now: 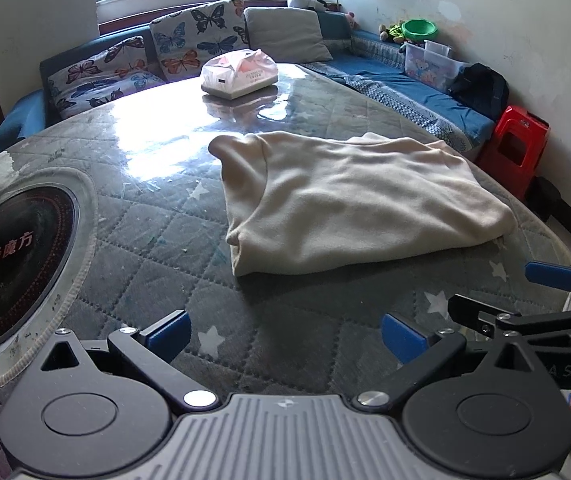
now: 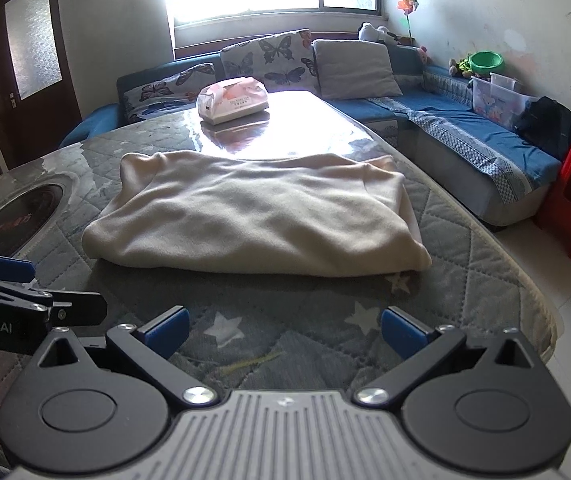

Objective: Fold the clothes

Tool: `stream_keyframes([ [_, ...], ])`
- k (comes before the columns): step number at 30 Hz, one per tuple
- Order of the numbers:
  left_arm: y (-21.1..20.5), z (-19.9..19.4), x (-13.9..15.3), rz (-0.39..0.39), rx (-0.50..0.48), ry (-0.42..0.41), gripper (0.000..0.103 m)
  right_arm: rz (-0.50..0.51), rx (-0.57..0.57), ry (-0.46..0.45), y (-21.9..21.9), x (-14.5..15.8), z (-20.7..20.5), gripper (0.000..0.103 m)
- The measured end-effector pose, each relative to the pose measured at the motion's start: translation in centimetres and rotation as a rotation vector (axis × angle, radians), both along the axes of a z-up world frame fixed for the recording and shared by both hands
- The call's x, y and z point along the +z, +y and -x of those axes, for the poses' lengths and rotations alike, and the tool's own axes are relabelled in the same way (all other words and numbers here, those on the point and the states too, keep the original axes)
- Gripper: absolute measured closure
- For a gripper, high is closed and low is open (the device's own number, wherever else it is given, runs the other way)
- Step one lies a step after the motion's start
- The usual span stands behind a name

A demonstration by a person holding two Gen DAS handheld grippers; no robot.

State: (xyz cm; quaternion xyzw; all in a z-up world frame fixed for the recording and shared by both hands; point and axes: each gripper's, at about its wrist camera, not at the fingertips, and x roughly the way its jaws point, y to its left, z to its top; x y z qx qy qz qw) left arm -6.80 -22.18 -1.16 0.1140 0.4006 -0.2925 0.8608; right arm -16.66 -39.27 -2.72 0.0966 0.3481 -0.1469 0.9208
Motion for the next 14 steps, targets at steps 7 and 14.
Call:
stream_keyframes([
  [7,-0.13,0.42,-0.09,0.004,-0.009,-0.005,0.000,-0.004,-0.007,0.011,-0.09,-0.39,0.29,0.000],
  [14,-0.20,0.62,-0.08,0.005,-0.017,-0.006,0.000,-0.007,-0.011,0.010,-0.05,-0.43,0.51,0.000],
])
